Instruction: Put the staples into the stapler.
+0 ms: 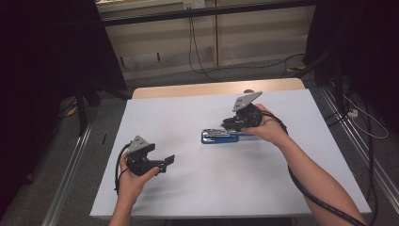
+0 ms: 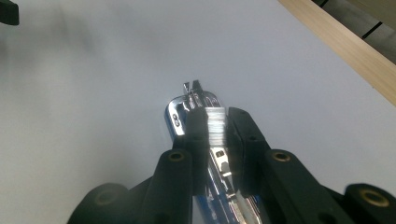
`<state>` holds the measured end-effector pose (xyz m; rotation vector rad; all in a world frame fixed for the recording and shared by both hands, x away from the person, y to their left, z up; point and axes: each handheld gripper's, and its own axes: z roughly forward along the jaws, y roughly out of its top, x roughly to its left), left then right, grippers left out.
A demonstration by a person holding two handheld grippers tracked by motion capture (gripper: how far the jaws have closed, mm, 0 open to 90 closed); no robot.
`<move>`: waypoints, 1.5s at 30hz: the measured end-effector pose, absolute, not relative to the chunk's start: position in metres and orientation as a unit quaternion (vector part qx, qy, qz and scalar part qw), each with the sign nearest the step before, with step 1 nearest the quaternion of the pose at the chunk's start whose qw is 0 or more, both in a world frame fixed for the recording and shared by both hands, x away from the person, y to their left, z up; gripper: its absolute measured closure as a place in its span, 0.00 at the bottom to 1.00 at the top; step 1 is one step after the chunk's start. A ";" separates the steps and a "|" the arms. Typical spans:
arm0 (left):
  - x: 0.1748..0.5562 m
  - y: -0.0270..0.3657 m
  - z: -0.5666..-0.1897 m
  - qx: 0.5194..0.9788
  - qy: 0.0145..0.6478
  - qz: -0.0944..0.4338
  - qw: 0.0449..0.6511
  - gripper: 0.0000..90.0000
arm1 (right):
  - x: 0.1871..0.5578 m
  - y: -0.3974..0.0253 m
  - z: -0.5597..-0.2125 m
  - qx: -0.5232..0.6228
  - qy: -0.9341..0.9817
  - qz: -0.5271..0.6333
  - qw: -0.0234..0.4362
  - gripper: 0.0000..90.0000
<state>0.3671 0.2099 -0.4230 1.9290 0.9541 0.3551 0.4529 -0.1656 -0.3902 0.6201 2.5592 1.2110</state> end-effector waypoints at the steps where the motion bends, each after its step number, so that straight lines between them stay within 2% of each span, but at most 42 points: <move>1: 0.367 0.210 -0.423 0.784 0.389 0.144 0.462 0.06 | 0.453 -0.165 -0.390 0.214 0.876 0.416 0.121 0.89; 45: 0.367 0.213 -0.426 0.783 0.397 0.147 0.456 0.06 | 0.472 -0.153 -0.401 0.186 0.886 0.412 0.102 0.89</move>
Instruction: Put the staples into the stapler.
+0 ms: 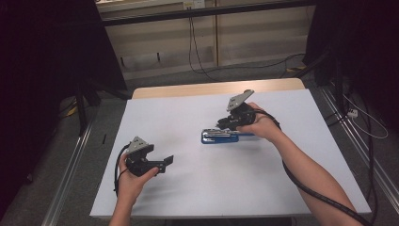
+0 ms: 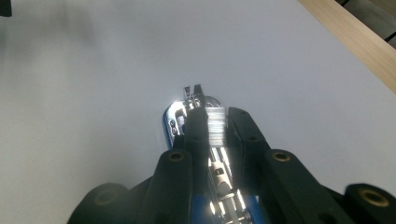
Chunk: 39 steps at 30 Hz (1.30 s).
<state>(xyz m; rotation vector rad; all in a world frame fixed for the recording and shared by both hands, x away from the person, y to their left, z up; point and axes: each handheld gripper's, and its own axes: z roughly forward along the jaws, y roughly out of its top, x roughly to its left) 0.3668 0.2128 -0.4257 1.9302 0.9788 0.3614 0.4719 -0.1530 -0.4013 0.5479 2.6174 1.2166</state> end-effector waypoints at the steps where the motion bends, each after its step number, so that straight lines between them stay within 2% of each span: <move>1: 0.367 0.213 -0.426 0.783 0.397 0.146 0.456 0.06 | 0.472 -0.153 -0.401 0.186 0.886 0.413 0.102 0.89; 39: 0.367 0.216 -0.427 0.780 0.404 0.147 0.455 0.06 | 0.482 -0.139 -0.410 0.164 0.890 0.415 0.087 0.89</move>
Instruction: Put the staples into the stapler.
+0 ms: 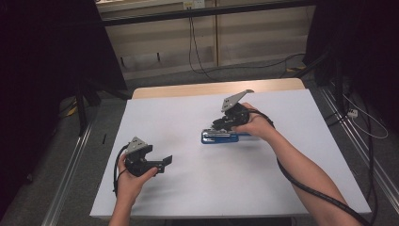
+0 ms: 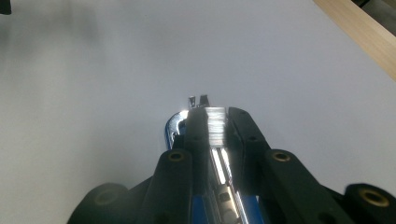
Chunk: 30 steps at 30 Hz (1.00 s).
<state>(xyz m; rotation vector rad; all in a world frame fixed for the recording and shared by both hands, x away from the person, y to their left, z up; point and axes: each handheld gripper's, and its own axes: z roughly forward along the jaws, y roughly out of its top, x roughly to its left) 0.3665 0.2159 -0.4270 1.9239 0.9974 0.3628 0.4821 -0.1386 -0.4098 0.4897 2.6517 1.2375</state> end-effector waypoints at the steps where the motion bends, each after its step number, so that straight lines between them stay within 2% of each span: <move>1: 0.366 0.216 -0.427 0.779 0.405 0.147 0.455 0.06 | 0.482 -0.138 -0.410 0.164 0.890 0.415 0.088 0.89; 30: 0.366 0.218 -0.427 0.777 0.407 0.148 0.456 0.06 | 0.487 -0.134 -0.419 0.160 0.892 0.415 0.079 0.89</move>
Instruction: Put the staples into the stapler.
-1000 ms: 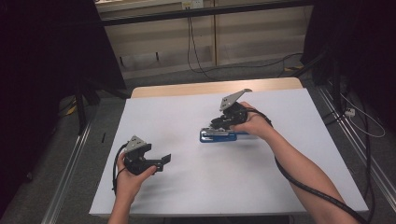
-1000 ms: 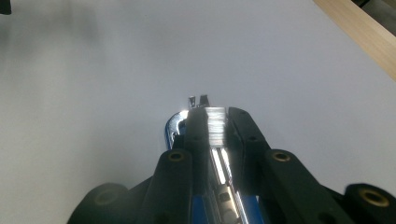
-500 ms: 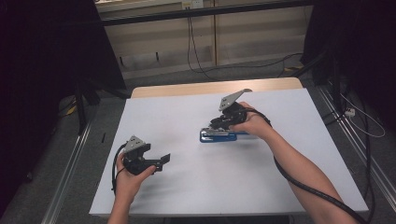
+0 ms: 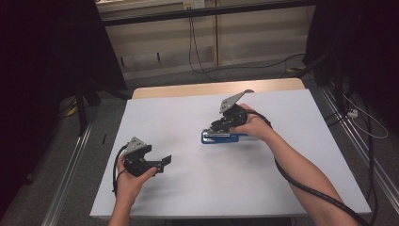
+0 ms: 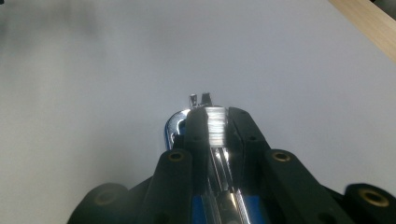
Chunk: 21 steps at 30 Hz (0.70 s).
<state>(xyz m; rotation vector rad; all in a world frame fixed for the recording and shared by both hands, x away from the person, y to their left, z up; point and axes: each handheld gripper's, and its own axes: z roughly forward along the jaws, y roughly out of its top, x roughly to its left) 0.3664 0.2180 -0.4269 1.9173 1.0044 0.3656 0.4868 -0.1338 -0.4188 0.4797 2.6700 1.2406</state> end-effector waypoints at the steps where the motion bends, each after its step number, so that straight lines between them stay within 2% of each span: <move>1: 0.366 0.218 -0.427 0.777 0.407 0.149 0.456 0.06 | 0.487 -0.134 -0.419 0.159 0.893 0.414 0.078 0.89; 21: 0.367 0.219 -0.427 0.777 0.408 0.149 0.456 0.06 | 0.489 -0.128 -0.427 0.150 0.899 0.406 0.073 0.89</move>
